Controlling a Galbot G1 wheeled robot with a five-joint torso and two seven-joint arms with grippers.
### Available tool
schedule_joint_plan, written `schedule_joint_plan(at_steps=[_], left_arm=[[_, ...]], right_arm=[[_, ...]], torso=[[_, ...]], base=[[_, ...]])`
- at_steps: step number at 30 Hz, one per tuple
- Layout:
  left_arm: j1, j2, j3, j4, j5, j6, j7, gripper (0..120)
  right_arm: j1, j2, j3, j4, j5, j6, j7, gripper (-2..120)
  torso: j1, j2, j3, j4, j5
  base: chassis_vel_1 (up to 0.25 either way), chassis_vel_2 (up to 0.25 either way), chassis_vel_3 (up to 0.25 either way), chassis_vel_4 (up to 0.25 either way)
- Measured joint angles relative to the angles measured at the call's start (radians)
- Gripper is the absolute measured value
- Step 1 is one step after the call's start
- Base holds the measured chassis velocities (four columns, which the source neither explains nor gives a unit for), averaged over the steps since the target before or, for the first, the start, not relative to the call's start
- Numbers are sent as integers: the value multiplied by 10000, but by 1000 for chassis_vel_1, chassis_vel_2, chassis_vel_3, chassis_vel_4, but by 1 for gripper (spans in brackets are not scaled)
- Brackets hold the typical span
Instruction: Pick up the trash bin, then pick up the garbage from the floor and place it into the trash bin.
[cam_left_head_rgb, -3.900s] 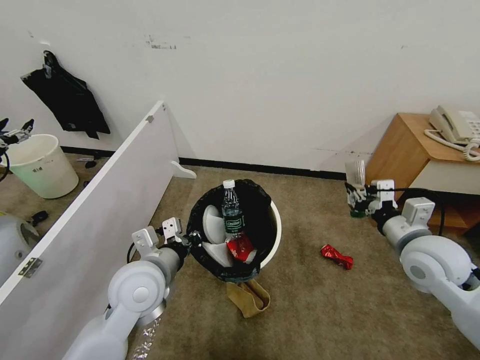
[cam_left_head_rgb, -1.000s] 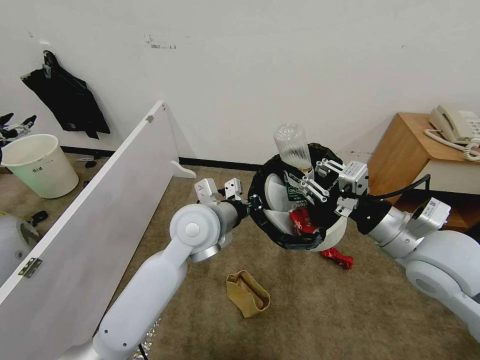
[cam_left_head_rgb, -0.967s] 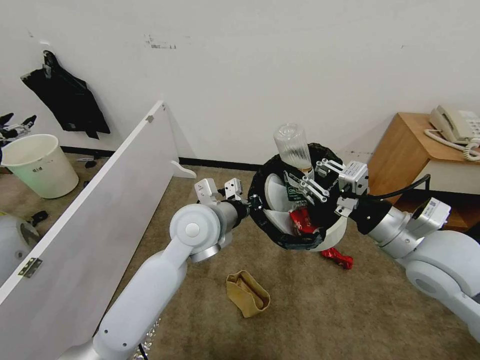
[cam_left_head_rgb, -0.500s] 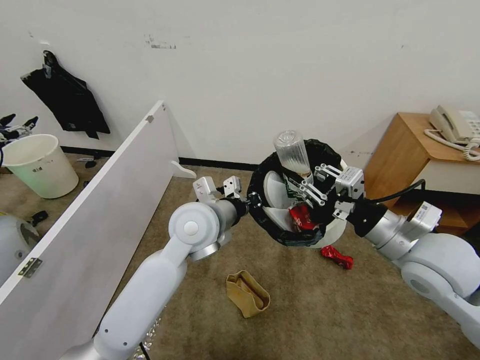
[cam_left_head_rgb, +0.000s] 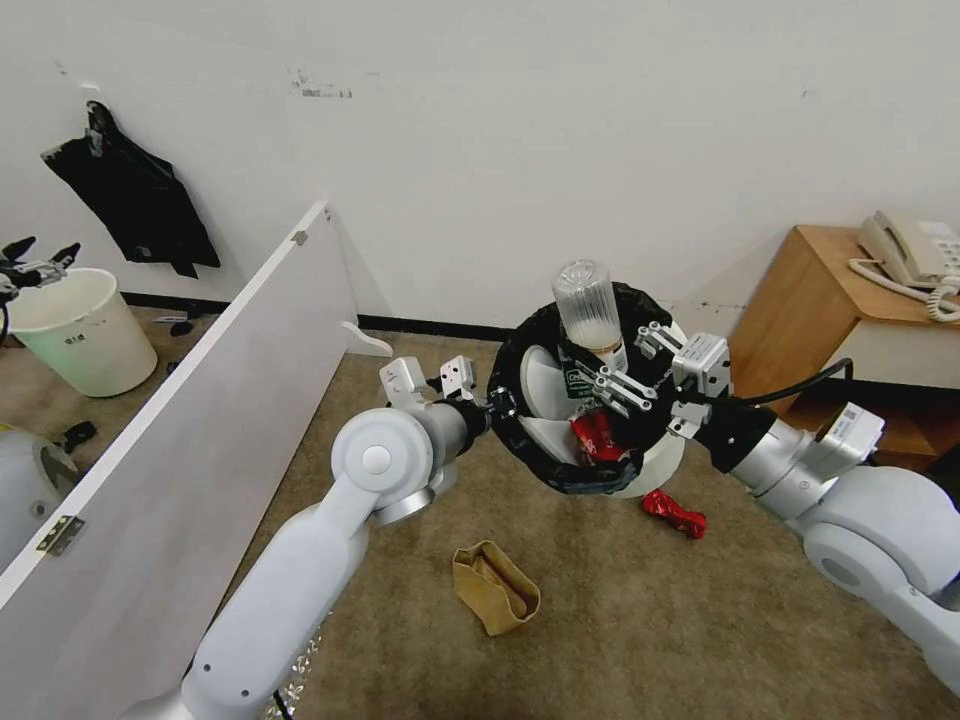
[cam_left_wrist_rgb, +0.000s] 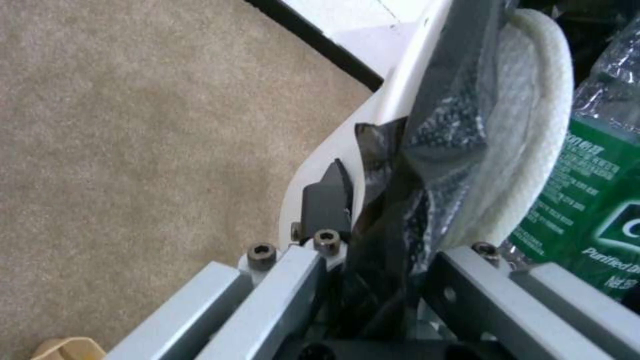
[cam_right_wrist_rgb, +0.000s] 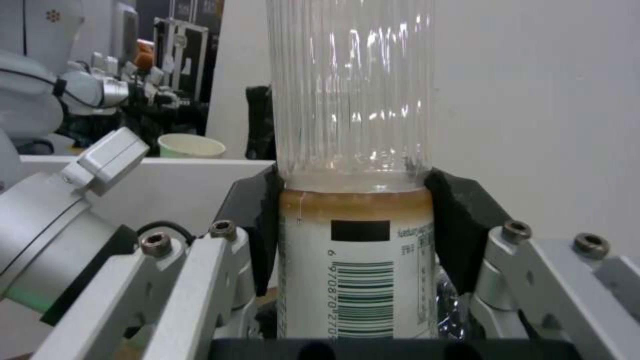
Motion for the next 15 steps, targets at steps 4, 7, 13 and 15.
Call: schedule_joint_plan(at_steps=[4,7,13,15], left_arm=[[65,90,-140,-10,22,6,10,1],[121,165,-227,-38,23,6,15,1],[269,327,-452,-135,-7,-1,47,1],[286,307,-464,-135,-2,-1,48,1]], right_arm=[[-42,-85,81,9,27,14,18,48],[-44,-147,105,10,59,35,19,48],[-88,-193,122,4,98,114,5,48],[-86,-190,114,0,95,114,4,48]], torso=[[0,1,0,-2,0],[0,0,0,-1,0],[0,0,0,-2,0],[0,0,0,-2,-1]], base=[[0,0,0,0],[0,0,0,0],[0,0,0,0],[0,0,0,0]])
